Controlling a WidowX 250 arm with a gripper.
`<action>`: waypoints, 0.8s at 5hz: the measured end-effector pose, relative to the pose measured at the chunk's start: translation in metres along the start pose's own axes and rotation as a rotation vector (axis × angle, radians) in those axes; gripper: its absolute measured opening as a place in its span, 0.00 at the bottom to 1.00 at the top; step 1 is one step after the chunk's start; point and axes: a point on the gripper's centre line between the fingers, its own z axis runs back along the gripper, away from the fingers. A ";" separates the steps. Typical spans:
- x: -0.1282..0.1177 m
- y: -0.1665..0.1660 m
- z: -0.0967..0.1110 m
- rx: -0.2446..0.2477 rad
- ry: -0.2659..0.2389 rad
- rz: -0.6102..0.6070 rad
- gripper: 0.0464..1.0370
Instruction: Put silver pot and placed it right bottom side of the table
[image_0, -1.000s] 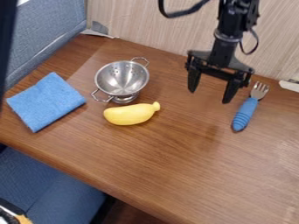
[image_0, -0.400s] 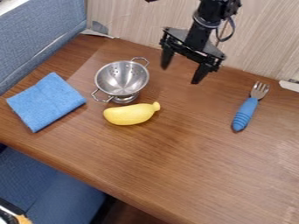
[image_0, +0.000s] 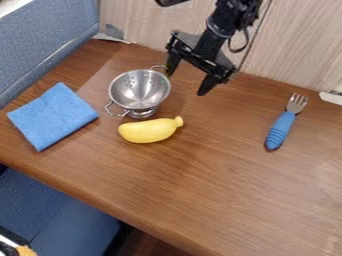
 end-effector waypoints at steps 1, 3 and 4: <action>-0.006 0.011 -0.016 0.033 0.063 0.031 0.96; -0.010 0.017 -0.042 -0.027 0.122 0.074 0.96; -0.010 0.015 -0.052 -0.042 0.147 0.068 0.90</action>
